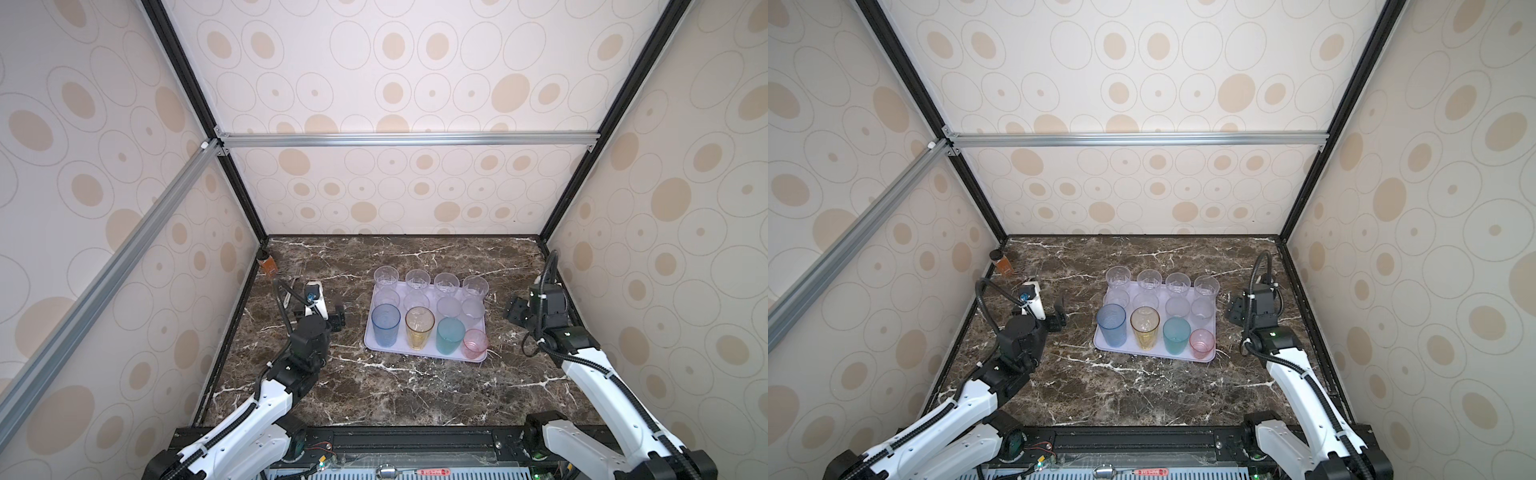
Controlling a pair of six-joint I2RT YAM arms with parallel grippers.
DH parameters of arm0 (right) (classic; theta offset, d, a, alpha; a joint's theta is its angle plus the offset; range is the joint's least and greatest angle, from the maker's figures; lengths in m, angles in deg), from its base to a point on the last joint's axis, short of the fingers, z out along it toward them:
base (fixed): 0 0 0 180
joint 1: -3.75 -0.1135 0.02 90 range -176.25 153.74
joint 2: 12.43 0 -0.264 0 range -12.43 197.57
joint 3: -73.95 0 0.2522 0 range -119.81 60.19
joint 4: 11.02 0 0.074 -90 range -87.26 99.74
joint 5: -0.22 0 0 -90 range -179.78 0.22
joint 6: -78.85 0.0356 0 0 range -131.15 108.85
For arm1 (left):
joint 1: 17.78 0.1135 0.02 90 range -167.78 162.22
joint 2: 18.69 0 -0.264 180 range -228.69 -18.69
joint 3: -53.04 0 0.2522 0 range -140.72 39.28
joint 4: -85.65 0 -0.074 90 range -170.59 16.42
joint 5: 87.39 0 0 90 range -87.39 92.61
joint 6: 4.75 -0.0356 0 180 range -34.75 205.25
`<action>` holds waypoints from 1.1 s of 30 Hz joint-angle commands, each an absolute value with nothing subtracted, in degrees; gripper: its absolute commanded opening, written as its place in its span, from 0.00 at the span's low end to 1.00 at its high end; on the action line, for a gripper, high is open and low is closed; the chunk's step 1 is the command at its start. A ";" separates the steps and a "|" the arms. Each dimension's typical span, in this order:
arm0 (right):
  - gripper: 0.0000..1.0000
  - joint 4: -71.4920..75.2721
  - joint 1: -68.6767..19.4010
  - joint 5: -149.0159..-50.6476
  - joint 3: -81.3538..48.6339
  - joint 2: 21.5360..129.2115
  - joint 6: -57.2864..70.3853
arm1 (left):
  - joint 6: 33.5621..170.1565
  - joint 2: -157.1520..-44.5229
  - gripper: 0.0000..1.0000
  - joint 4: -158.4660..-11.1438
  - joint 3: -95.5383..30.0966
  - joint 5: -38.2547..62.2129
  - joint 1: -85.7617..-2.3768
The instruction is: Place the glasses into the tray
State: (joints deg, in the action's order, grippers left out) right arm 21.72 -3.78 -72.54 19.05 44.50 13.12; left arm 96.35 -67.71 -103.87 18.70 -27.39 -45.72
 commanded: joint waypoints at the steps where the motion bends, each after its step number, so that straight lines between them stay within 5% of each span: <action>1: 0.81 6.10 -4.14 -62.54 21.46 49.14 9.43 | 90.66 -71.31 0.79 -122.90 21.45 -42.75 -45.28; 12: 0.80 -18.10 -3.87 -60.37 27.04 63.76 -1.53 | 69.39 -100.40 0.86 -174.90 31.94 -47.17 -43.06; 18: 0.79 -15.16 -3.33 -61.45 26.80 63.52 -3.23 | 74.37 -99.66 0.86 -167.61 32.61 -38.65 -38.98; 23: 0.79 -28.24 -3.20 -63.87 34.96 63.59 -4.84 | 80.75 -96.04 0.85 -162.51 34.92 -26.93 -33.69; 33: 0.80 -47.59 -1.89 -65.41 39.68 71.83 -7.89 | 82.76 -112.70 0.88 -184.80 37.62 -16.32 -25.35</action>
State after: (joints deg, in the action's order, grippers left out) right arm -38.03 -2.47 -64.11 38.26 70.44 -5.94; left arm 80.30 -110.70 -169.90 36.51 -21.18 -27.58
